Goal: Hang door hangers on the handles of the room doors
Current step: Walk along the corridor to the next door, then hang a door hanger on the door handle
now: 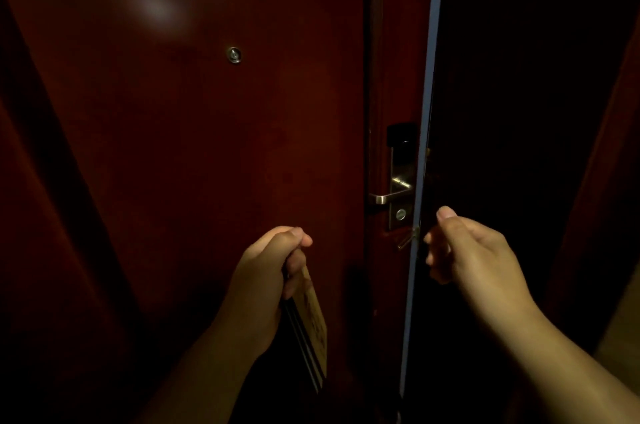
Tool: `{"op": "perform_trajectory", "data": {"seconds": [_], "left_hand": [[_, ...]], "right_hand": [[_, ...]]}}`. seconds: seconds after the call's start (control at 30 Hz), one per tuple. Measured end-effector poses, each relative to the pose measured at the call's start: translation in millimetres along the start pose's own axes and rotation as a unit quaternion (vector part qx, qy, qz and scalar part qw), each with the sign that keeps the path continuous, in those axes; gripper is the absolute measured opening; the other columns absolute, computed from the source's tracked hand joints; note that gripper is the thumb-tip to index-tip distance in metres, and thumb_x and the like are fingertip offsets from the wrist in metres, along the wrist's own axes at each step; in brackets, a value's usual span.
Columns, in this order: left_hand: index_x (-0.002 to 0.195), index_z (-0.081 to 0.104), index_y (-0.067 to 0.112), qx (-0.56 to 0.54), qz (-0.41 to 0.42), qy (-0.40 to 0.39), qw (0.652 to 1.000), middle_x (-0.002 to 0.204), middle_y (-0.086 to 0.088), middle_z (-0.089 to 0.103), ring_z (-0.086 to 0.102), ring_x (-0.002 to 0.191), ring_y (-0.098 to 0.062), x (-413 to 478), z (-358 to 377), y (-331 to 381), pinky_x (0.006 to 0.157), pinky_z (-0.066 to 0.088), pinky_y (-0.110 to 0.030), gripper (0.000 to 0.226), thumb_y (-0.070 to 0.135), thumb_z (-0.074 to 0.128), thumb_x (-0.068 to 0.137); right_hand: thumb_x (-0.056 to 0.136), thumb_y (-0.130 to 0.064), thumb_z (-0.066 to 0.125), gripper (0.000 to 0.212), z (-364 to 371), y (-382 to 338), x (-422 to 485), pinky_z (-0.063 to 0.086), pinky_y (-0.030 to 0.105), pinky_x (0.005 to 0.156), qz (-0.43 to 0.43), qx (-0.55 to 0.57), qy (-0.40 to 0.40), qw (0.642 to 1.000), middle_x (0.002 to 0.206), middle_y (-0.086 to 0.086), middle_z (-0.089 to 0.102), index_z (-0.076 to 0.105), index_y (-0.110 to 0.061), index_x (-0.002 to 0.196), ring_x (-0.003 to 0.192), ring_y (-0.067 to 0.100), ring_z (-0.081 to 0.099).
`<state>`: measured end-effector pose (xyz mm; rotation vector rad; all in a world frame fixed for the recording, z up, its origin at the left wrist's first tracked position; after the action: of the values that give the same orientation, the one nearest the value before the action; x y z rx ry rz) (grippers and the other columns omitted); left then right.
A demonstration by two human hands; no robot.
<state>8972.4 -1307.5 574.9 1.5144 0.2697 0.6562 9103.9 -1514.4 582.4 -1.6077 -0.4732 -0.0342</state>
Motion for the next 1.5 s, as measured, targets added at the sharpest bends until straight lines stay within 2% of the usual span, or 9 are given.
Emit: {"op": "perform_trajectory", "data": {"seconds": [0.23,0.37,0.6,0.73,0.87,0.97,1.1,1.3,1.5], "left_hand": [[0.078,0.062,0.018,-0.008,0.005,-0.057,0.998,0.059,0.0,0.041,0.037,0.048,-0.013,106,16,-19,0.063,0.045,-0.035,0.023,0.034,0.051,0.09],[0.076,0.063,0.021,0.01,-0.01,-0.084,0.996,0.059,0.0,0.042,0.039,0.049,-0.012,144,33,-41,0.059,0.041,-0.029,0.026,0.033,0.049,0.094],[0.084,0.064,0.011,0.005,-0.094,-0.082,0.992,0.061,0.0,0.044,0.043,0.052,-0.011,194,69,-83,0.046,0.041,-0.018,0.029,0.032,0.047,0.096],[0.087,0.068,0.015,0.021,-0.19,-0.043,0.981,0.089,-0.002,0.067,0.063,0.082,-0.018,210,90,-110,0.061,0.048,-0.028,0.037,0.047,0.05,0.091],[0.093,0.067,0.024,0.043,-0.228,-0.039,0.972,0.099,0.001,0.069,0.064,0.094,-0.017,221,110,-127,0.067,0.047,-0.03,0.035,0.051,0.045,0.092],[0.096,0.069,0.023,0.085,-0.233,-0.07,0.966,0.091,0.006,0.068,0.063,0.087,-0.012,230,117,-135,0.061,0.046,-0.025,0.046,0.058,0.04,0.088],[0.097,0.069,0.02,0.108,-0.232,-0.136,0.957,0.063,0.014,0.059,0.055,0.059,-0.004,245,121,-143,0.045,0.043,-0.017,0.062,0.068,0.033,0.079],[0.102,0.066,0.017,0.096,-0.258,-0.255,0.927,0.052,0.008,0.054,0.049,0.041,-0.005,268,122,-163,0.062,0.054,-0.032,0.073,0.075,0.034,0.069],[0.096,0.073,0.015,0.074,-0.262,-0.234,0.933,0.049,0.009,0.046,0.038,0.039,-0.004,275,126,-176,0.066,0.048,-0.033,0.079,0.08,0.036,0.071]], "right_hand": [[0.099,-0.039,0.045,0.045,20,18,81,0.044,0.009,0.046,-0.01,0.012,0.038,0.999,0.056,-0.003,0.066,0.068,-0.008,0.076,0.051,0.003,0.062],[0.098,-0.041,0.045,0.045,31,45,114,0.046,0.012,0.048,0.015,0.003,0.04,0.999,0.063,0.005,0.066,0.069,-0.008,0.079,0.054,0.007,0.062],[0.098,-0.043,0.044,0.044,40,94,178,0.05,0.02,0.052,0.072,0.014,0.025,0.997,0.059,-0.002,0.063,0.067,-0.01,0.081,0.053,0.006,0.062],[0.099,-0.043,0.043,0.043,45,135,203,0.048,0.026,0.055,0.134,0.027,0.008,0.991,0.06,0.001,0.062,0.067,-0.011,0.083,0.054,0.012,0.06],[0.099,-0.046,0.043,0.045,46,162,224,0.048,0.031,0.058,0.179,0.035,-0.012,0.983,0.059,0.003,0.061,0.067,-0.01,0.085,0.057,0.018,0.059],[0.099,-0.049,0.042,0.047,45,172,235,0.047,0.031,0.056,0.203,0.033,-0.019,0.979,0.062,0.005,0.063,0.066,-0.01,0.09,0.056,0.019,0.059],[0.098,-0.054,0.038,0.053,50,176,247,0.047,0.03,0.053,0.228,0.034,-0.038,0.972,0.067,0.008,0.063,0.065,-0.008,0.096,0.056,0.019,0.057],[0.095,-0.061,0.034,0.052,58,178,257,0.051,0.032,0.056,0.24,0.012,-0.019,0.97,0.074,0.011,0.069,0.059,-0.017,0.105,0.059,0.02,0.062],[0.097,-0.058,0.034,0.056,62,175,263,0.056,0.04,0.07,0.212,-0.032,0.035,0.976,0.072,0.007,0.071,0.065,-0.012,0.096,0.064,0.02,0.067]]}}
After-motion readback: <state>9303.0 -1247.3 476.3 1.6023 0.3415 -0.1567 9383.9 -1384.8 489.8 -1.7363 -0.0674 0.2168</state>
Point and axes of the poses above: each hand's wrist, its own x-axis towards the middle knuckle, its own z-axis out of the palm, y = z × x, the point moved 5 cm from there along x, towards the middle knuckle
